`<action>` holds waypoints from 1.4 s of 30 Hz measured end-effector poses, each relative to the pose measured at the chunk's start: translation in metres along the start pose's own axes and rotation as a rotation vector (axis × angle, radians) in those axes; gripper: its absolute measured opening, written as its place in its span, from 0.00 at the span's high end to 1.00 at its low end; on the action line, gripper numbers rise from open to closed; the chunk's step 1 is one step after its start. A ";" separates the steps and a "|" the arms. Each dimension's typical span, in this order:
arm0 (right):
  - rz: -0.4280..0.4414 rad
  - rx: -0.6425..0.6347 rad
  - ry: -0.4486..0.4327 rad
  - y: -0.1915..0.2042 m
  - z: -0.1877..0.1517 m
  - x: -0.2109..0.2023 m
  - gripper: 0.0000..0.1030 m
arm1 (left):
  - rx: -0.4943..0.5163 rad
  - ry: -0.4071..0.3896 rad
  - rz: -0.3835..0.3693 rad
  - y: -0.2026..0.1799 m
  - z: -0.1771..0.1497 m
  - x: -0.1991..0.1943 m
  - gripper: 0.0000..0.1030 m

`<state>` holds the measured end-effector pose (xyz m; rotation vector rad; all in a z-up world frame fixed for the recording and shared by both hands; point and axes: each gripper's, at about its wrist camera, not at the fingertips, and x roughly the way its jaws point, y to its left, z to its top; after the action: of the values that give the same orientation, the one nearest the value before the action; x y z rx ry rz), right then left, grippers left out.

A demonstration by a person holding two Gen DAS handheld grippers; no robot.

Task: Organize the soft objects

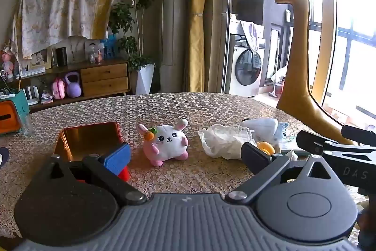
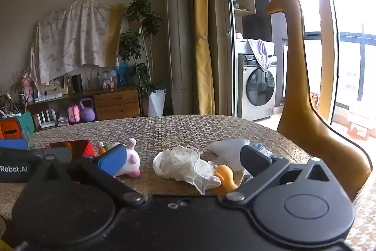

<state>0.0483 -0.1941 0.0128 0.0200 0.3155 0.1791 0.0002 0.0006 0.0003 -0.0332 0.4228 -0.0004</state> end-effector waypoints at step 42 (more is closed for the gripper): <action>-0.013 0.026 -0.017 -0.003 0.006 -0.015 0.00 | 0.004 0.003 -0.016 -0.004 0.001 -0.001 0.02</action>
<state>0.0364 -0.1996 0.0227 0.0450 0.3012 0.1617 0.0001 -0.0035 0.0016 -0.0330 0.4254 -0.0167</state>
